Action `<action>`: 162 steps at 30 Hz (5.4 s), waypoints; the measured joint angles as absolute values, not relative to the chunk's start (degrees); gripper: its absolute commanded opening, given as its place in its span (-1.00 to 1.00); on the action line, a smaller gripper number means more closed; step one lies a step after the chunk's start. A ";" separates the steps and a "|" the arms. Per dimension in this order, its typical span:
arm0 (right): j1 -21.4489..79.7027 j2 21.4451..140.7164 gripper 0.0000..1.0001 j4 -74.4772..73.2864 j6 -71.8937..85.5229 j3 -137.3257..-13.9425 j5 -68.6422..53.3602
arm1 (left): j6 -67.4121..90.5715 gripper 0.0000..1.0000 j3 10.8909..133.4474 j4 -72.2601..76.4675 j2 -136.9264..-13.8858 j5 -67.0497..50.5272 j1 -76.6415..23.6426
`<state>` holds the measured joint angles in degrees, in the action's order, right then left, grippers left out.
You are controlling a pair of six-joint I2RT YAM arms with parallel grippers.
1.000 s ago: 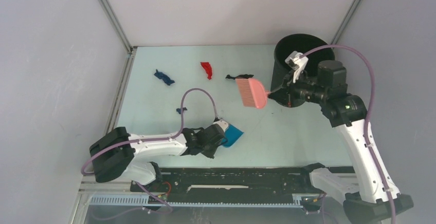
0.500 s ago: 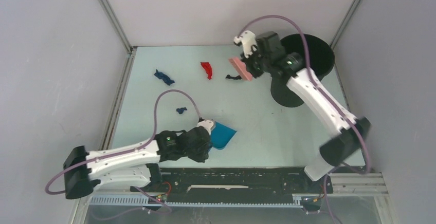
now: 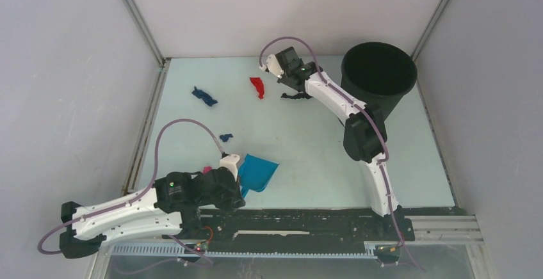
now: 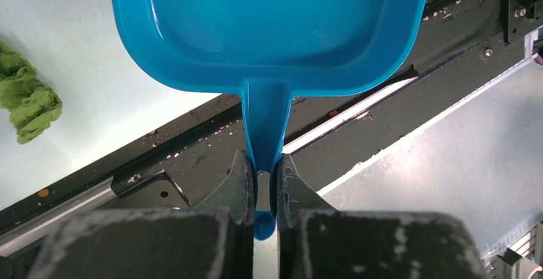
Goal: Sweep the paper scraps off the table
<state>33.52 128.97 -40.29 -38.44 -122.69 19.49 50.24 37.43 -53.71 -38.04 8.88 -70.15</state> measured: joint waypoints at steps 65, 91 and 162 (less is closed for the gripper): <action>42.94 105.03 -1.00 -51.13 -74.17 -98.21 -8.03 | 49.89 -1.00 38.26 -57.74 -42.09 8.64 -75.48; 41.08 98.65 -1.00 -31.09 14.04 -86.61 -39.59 | 47.83 -1.00 67.29 -65.41 -40.58 46.17 -59.88; 40.62 105.16 -1.00 -43.53 -21.67 -90.35 22.59 | 37.63 -1.00 48.27 -65.47 -60.16 4.91 -68.69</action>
